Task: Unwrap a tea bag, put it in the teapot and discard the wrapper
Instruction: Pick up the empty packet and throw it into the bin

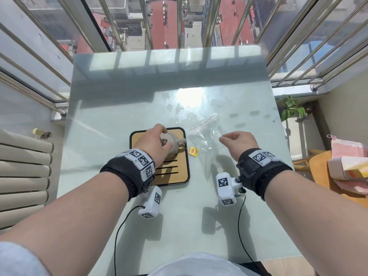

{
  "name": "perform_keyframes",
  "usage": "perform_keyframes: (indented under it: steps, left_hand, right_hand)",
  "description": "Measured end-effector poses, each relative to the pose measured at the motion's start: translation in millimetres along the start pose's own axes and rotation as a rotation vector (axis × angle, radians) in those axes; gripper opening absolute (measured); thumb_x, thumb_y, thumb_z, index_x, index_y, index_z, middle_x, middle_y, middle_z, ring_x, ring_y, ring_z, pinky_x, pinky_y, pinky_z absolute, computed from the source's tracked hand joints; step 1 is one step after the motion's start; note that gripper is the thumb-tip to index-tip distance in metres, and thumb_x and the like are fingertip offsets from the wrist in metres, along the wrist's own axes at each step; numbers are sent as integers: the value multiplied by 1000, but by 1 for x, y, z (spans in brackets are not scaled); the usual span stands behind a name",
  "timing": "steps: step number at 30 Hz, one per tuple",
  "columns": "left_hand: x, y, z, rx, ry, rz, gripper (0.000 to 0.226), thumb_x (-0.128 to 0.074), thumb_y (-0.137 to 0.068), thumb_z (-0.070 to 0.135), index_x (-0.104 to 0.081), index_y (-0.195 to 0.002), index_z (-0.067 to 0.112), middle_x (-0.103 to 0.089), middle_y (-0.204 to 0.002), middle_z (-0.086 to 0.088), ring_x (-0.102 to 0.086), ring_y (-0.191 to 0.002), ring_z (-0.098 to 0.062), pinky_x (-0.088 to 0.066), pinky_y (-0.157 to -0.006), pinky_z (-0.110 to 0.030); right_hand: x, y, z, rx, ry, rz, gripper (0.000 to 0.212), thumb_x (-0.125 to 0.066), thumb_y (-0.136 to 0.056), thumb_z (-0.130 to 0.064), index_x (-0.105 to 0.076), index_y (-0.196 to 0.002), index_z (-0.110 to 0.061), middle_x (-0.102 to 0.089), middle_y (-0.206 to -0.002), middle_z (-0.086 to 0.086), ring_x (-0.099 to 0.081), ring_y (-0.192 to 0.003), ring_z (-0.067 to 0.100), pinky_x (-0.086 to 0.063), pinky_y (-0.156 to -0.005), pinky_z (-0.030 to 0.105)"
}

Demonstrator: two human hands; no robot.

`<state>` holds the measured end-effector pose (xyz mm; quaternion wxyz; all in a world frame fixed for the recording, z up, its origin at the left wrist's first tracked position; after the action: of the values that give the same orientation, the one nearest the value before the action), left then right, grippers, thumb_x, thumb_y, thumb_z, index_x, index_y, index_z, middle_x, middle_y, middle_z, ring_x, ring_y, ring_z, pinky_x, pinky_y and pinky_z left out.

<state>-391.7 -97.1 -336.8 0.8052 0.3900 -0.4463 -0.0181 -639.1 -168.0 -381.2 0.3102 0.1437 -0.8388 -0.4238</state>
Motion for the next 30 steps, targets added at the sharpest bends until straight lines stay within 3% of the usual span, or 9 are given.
perform_keyframes:
  steps: [2, 4, 7, 10, 14, 17, 24, 26, 30]
  left_hand:
    - [-10, -3, -10, 10, -24, -17, 38, -62, -91, 39, -51, -124, 24, -61, -103, 2, -58, -84, -14, -44, -70, -30]
    - [-20, -1, -15, 27, -33, -36, 45, -61, -89, 46, -51, -127, 25, -59, -112, 2, -58, -90, -15, -42, -72, -29]
    - [-28, 6, -17, 59, 32, -67, 56, -62, -88, 54, -50, -134, 24, -56, -126, 1, -56, -101, -14, -44, -83, -30]
    - [-24, 13, -8, 90, 111, -120, 71, -60, -84, 64, -45, -142, 25, -57, -135, 1, -59, -109, -18, -48, -91, -35]
    - [-1, 34, 12, 119, 169, -229, 80, -58, -84, 68, -39, -148, 24, -63, -121, 6, -64, -99, -16, -50, -78, -32]
    - [36, 51, 32, 88, 250, -237, 72, -61, -84, 64, -48, -141, 22, -73, -110, 3, -72, -91, -16, -57, -85, -39]
    - [169, 121, 86, -99, 483, 18, 9, -65, -93, 22, -64, -98, 14, -75, -81, -7, -71, -71, -19, -60, -78, -47]
    - [224, 149, 96, -158, 518, 174, 8, -61, -94, 18, -64, -89, 12, -73, -78, -5, -71, -67, -15, -60, -76, -47]
    - [308, 196, 109, -215, 645, 393, 11, -53, -98, 17, -57, -89, 12, -76, -85, -9, -77, -71, -26, -59, -68, -44]
  right_hand:
    - [-17, -7, 7, 7, -34, -2, 6, -72, -83, -24, -77, -86, -24, -77, -92, -3, -73, -90, 22, -57, -83, 35]
    - [-32, -8, 16, 1, -65, -56, 10, -72, -80, -13, -75, -78, -22, -77, -85, 0, -75, -86, 23, -60, -80, 35]
    - [-43, 3, 24, 11, -138, -158, 16, -73, -76, 0, -74, -77, -16, -73, -80, 4, -74, -81, 25, -62, -84, 42]
    - [-36, 21, 17, 31, -178, -235, 19, -68, -78, 6, -73, -80, -12, -71, -78, 5, -76, -90, 34, -62, -86, 45]
    - [-15, 55, -10, 108, -191, -286, 22, -63, -83, 7, -73, -79, -12, -66, -84, 9, -76, -79, 24, -63, -82, 41]
    - [12, 85, -49, 199, -187, -284, 26, -61, -86, 10, -71, -78, -13, -64, -80, 8, -73, -70, 18, -62, -82, 41]
    - [87, 186, -186, 469, -158, -239, 26, -59, -87, 11, -71, -81, -11, -67, -78, 5, -69, -70, 18, -62, -80, 39]
    - [103, 228, -236, 581, -146, -223, 25, -58, -86, 11, -70, -81, -10, -68, -78, 7, -69, -68, 17, -62, -78, 36]
    - [129, 296, -308, 777, -64, -156, 25, -57, -87, 6, -71, -80, -12, -69, -78, 8, -70, -66, 14, -60, -71, 29]
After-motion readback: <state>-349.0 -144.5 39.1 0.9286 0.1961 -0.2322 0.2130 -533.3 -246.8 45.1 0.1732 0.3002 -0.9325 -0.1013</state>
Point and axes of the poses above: each hand's wrist, its own y-axis away from the middle knuckle, its own x-axis out of the back of the hand, z = x × y, the point moved 2 cm from there along -y, towards the middle knuckle
